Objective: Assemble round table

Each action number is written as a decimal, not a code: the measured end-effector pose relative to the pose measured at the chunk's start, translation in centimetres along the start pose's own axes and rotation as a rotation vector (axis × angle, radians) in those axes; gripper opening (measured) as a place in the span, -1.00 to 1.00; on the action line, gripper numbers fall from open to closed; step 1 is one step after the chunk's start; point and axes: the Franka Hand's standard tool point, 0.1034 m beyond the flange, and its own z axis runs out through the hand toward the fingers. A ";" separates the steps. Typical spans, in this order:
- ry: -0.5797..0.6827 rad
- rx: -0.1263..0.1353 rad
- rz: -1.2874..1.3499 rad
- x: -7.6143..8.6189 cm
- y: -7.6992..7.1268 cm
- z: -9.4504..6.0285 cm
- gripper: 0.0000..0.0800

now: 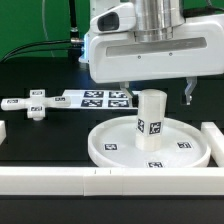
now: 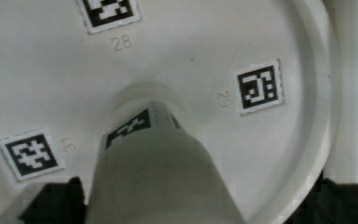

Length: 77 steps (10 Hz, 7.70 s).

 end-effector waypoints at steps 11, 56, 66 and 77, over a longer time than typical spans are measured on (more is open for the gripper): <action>-0.030 -0.068 -0.945 1.0 0.3 -0.2 0.62; -0.016 -0.038 0.531 -0.1 1.5 0.7 0.04; -0.001 -0.025 0.848 -0.2 0.7 0.7 0.58; -0.082 -0.014 0.269 -3.3 5.3 -1.7 0.62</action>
Offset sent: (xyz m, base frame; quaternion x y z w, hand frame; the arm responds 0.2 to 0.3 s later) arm 0.0101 -0.0018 -0.0034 -0.0051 -0.0261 -0.1183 0.9926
